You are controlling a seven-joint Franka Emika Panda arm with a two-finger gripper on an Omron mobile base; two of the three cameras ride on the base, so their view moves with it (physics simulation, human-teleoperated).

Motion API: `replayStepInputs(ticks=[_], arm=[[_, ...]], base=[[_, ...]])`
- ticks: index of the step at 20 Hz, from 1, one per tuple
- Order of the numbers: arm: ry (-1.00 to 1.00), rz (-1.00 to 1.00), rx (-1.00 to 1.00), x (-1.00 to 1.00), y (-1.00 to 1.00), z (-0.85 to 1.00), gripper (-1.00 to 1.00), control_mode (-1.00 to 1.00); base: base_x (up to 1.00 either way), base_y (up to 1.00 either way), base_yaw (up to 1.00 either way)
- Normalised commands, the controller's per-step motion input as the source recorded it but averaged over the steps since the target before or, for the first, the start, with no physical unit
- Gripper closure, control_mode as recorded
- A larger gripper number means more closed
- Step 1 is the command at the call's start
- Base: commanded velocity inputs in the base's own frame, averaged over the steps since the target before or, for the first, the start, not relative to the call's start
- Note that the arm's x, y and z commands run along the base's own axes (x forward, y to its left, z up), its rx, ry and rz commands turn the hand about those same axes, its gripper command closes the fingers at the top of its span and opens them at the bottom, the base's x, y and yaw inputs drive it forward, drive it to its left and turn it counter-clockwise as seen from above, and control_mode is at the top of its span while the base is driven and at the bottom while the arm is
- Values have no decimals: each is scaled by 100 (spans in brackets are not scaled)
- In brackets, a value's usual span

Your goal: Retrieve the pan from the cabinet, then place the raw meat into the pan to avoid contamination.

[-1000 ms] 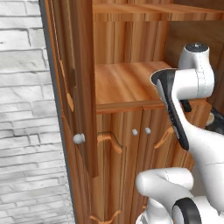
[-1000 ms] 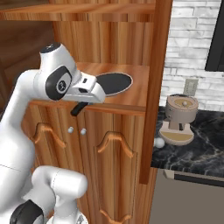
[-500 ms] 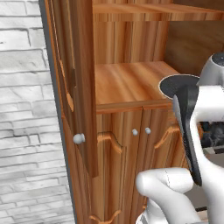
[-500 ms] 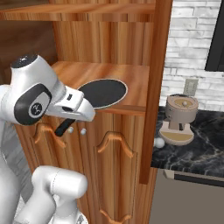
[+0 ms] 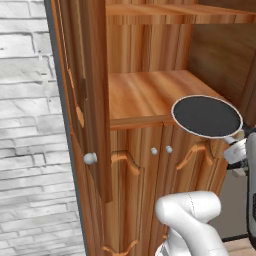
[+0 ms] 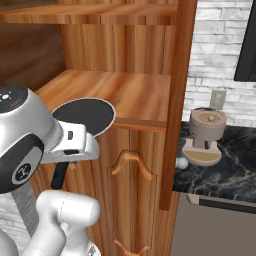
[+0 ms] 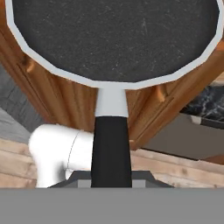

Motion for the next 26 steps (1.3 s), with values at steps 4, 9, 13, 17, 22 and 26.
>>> replayStepInputs(ticks=[4, 9, 13, 17, 22, 26], arm=[[3, 38, 0, -38, 2, 3, 100, -100], [12, 15, -5, -5, 17, 0, 100, -100], [10, 0, -3, 0, 19, -8, 100, -100], [7, 0, 0, 0, 1, -3, 100, -100], [2, 2, 0, -6, 0, -2, 100, -100], [0, 6, 0, -16, 0, 0, 100, -100]], base=[[0, 0, 0], [0, 0, 0], [0, 0, 0], [0, 0, 0], [0, 0, 0], [0, 0, 0]])
